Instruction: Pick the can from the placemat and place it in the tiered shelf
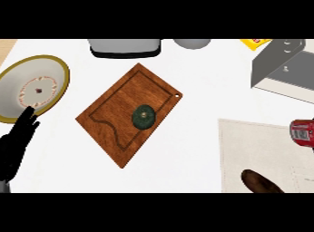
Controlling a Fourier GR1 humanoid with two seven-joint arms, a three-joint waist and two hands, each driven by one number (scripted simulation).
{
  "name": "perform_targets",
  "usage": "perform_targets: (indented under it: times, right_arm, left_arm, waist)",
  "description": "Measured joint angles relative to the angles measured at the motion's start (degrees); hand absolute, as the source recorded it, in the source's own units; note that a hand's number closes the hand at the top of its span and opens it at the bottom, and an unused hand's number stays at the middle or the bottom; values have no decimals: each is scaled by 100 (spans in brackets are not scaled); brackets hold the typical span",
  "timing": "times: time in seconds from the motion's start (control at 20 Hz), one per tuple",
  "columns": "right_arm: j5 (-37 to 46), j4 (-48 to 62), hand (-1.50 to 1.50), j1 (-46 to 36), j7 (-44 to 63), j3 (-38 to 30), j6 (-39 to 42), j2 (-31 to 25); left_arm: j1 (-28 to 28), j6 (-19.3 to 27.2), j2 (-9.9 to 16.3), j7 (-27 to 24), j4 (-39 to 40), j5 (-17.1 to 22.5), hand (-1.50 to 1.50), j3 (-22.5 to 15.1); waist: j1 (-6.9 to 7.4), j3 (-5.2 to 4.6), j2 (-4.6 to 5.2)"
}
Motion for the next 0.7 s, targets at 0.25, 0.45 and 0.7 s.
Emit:
perform_targets:
  times: [0.25, 0.45, 0.7]
  right_arm:
    - [-1493, -848, 150, 271, 308, -1060, 727, -50]
    - [-2549, -1289, 150, 316, 694, -1993, 1163, -175]
    - [-3792, -1624, 150, 220, 1307, -3117, 1640, -547]
  left_arm:
    - [66, 14, -13, -19, -30, -31, 0, 26]
    - [-31, -13, -12, 6, 36, -49, 0, 34]
    - [-49, -26, -50, 55, -10, -72, 0, 34]
  waist:
    - [-67, -4, -15]
    - [-49, -3, -5]
    - [-10, -3, 0]
